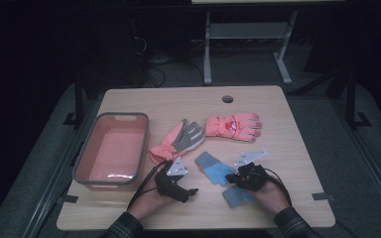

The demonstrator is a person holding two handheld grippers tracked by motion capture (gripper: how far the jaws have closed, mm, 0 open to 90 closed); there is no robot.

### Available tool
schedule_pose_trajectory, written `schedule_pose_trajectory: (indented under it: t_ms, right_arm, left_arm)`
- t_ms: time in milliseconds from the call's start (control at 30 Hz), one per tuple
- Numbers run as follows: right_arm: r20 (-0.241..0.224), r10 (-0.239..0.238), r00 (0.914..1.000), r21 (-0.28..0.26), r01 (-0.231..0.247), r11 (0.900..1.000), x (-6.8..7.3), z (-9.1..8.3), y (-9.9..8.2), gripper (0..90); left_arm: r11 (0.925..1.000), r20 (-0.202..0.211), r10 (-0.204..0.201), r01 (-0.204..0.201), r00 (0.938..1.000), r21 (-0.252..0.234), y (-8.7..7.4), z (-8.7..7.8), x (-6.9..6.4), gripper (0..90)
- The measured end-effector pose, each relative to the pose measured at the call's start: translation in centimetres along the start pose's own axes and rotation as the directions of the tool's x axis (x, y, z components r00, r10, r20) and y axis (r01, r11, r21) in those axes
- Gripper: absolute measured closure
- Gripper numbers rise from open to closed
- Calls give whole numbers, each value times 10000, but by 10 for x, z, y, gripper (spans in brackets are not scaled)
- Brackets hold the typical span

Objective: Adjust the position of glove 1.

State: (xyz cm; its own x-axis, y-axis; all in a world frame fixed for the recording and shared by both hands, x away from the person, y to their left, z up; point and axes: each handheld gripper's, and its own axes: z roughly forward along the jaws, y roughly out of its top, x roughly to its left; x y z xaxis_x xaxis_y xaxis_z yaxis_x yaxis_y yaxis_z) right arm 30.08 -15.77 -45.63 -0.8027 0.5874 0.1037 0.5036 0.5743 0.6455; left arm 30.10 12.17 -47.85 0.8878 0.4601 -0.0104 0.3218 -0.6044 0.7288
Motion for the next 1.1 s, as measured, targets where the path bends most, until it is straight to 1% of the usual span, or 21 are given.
schedule_pose_trajectory:
  t_ms: [33,133,200,267,400,433,467,533,667,700,767,800,900,933,967,1000,1033,1067,1100]
  right_arm:
    - [28,-2,10000,71,1,10000,0,2,1,895]
    - [141,0,9999,123,-1,9999,-5,7,3,898]
    - [381,96,9992,110,-100,9999,-10,7,4,898]
    - [521,163,9985,54,-166,9998,-16,7,4,898]
    - [906,513,9946,-63,-510,9987,-32,7,5,897]
    - [924,610,9938,-111,-602,9981,-35,7,5,898]
    - [943,641,9935,-133,-631,9979,-40,8,5,897]
    - [1169,639,9911,-132,-628,9979,-44,8,7,896]
    - [1439,782,9865,-268,-751,9968,-56,10,10,897]
    - [1470,882,9852,-370,-836,9958,-58,11,10,897]
    - [1376,941,9860,-500,-879,9949,-61,11,9,883]
    - [1295,974,9868,-543,-910,9944,-61,10,9,855]
    - [1206,1102,9866,-914,-995,9908,-62,3,7,763]
    - [1204,1277,9845,-1012,-1158,9881,-62,1,6,718]
    - [1180,1333,9840,-1113,-1202,9865,-64,-2,5,651]
    - [1170,1328,9842,-1129,-1197,9864,-65,-3,3,612]
    - [1210,1374,9831,-1183,-1232,9853,-66,-5,1,558]
    - [1315,1441,9808,-1192,-1287,9845,-68,-6,-1,494]
    - [1468,1453,9784,-1217,-1279,9843,-69,-8,-4,452]
  left_arm:
    - [10000,4,51,-51,10000,46,0,0,0,125]
    - [10000,4,37,-37,10000,49,0,0,0,125]
    - [10000,4,31,-31,10000,55,0,0,0,125]
    - [10000,6,32,-32,10000,67,0,0,0,125]
    - [10000,2,31,-31,10000,54,0,0,0,125]
    - [10000,2,30,-30,10000,54,0,0,0,125]
    - [10000,3,34,-34,10000,56,0,0,0,125]
    - [10000,3,33,-33,10000,56,0,0,0,125]
    - [10000,9,28,-28,10000,65,0,0,0,125]
    - [10000,4,22,-22,10000,72,0,0,0,125]
    - [9999,-52,49,-48,10000,165,1,-1,-1,127]
    - [9997,-83,32,-30,10000,241,2,-1,-1,131]
    - [9984,-143,-21,29,9999,558,6,-1,-2,140]
    - [9980,-119,-45,52,9999,637,7,-1,-2,140]
    - [9973,-120,30,-21,9999,728,8,-1,-2,140]
    - [9973,-116,19,-11,9999,734,9,0,-3,140]
    - [9969,-138,138,-127,9998,779,11,0,-3,140]
    - [9969,-150,151,-139,9998,768,12,-1,-2,139]
    - [9970,-112,157,-148,9998,753,15,-1,-1,140]
